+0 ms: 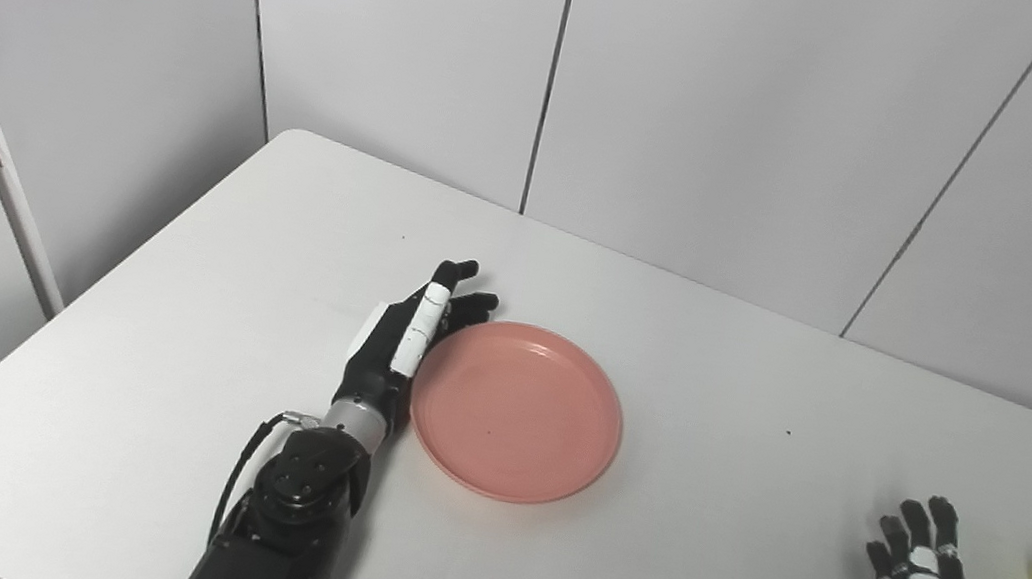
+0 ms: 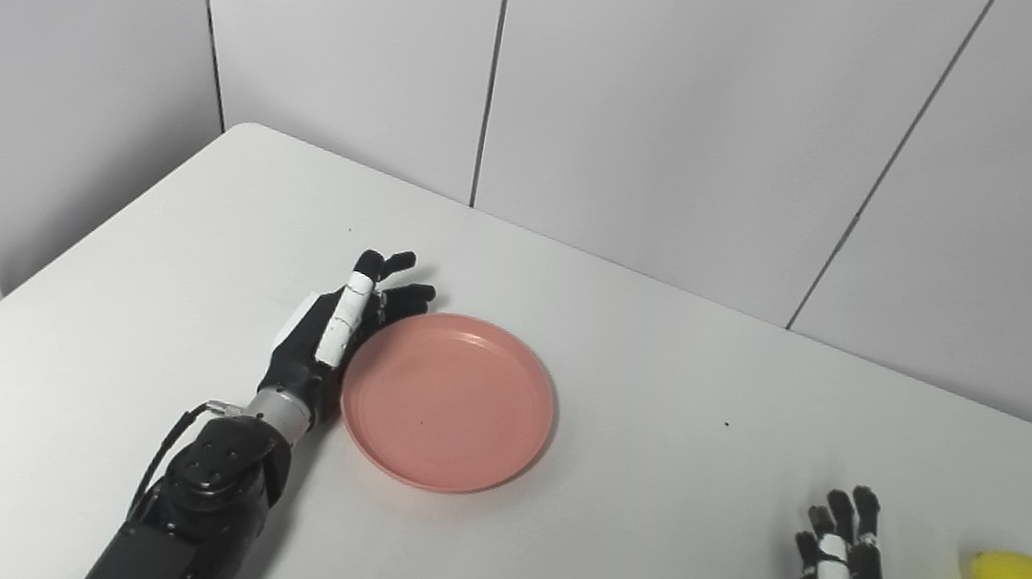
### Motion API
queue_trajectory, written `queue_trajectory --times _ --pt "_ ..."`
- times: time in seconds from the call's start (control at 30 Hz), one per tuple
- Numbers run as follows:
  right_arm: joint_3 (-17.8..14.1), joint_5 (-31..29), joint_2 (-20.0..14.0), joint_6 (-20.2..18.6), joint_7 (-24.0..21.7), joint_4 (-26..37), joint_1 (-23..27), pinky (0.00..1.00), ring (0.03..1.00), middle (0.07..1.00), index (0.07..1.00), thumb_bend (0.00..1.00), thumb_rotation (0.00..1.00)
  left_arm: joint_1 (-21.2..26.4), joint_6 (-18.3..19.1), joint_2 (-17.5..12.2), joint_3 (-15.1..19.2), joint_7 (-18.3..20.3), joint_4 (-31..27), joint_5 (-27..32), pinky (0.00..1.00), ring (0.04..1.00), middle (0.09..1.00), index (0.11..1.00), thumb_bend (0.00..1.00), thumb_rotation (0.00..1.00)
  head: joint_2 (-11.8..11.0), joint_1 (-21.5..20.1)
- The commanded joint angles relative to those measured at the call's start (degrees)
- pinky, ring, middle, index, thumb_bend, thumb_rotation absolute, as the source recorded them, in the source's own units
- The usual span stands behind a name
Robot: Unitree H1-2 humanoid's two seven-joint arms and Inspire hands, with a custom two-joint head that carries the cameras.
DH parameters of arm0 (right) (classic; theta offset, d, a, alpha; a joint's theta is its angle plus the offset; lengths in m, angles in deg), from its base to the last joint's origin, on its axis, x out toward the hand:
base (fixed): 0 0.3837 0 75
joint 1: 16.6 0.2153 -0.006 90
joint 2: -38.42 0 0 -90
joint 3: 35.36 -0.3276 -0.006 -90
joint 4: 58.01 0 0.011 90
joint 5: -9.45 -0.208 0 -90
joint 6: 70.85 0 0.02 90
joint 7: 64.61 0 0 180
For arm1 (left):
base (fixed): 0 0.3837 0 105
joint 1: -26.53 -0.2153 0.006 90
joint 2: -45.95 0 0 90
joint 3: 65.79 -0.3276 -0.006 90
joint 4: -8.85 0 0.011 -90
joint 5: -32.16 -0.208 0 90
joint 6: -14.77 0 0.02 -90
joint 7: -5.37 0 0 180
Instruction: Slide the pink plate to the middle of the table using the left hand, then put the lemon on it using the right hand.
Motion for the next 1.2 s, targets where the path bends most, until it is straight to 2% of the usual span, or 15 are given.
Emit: queue_trajectory --times 0.0,0.33,0.57,0.73,0.93,1.17 --pt "0.73 -0.29 1.59 0.80 -0.04 -2.24 -1.47 1.00 0.965 0.967 0.993 0.68 0.67 -0.28 0.78 2.78 -2.69 1.67 0.11 0.15 0.91 0.814 0.743 0.848 0.90 1.00 0.07 0.06" --pt "0.93 -0.42 2.26 0.30 0.11 -1.97 -1.51 1.00 0.965 0.964 0.982 0.73 0.65 -0.32 1.69 5.57 -4.21 0.81 -0.25 -1.59 0.84 0.794 0.742 0.851 0.89 1.00 0.39 -1.00" --pt "1.22 0.08 2.74 0.07 0.52 -1.85 -1.48 1.00 0.968 0.963 0.978 0.75 0.64 0.07 3.00 6.70 -4.68 0.32 -0.63 -1.80 0.92 0.803 0.737 0.852 0.88 1.00 0.65 -2.32" --pt "1.54 0.92 3.42 -0.21 1.16 -1.38 -1.60 0.99 0.959 0.955 0.962 0.73 0.64 0.73 5.37 8.34 -4.07 -0.30 -0.90 -0.92 0.99 0.832 0.735 0.863 0.89 1.00 1.01 -3.58" --pt "2.05 1.77 4.16 -0.79 2.13 -0.71 -1.70 0.98 0.956 0.952 0.955 0.74 0.63 1.51 7.27 9.94 -2.66 -0.74 -0.69 -0.02 1.00 0.844 0.751 0.881 0.88 1.00 1.56 -5.75" --pt "2.96 2.55 4.80 -0.41 2.75 -0.64 -1.60 0.98 0.940 0.943 0.952 0.73 0.63 2.30 6.62 10.85 -2.32 -0.94 0.41 -0.40 0.98 0.838 0.753 0.882 0.85 1.00 2.13 -8.66"
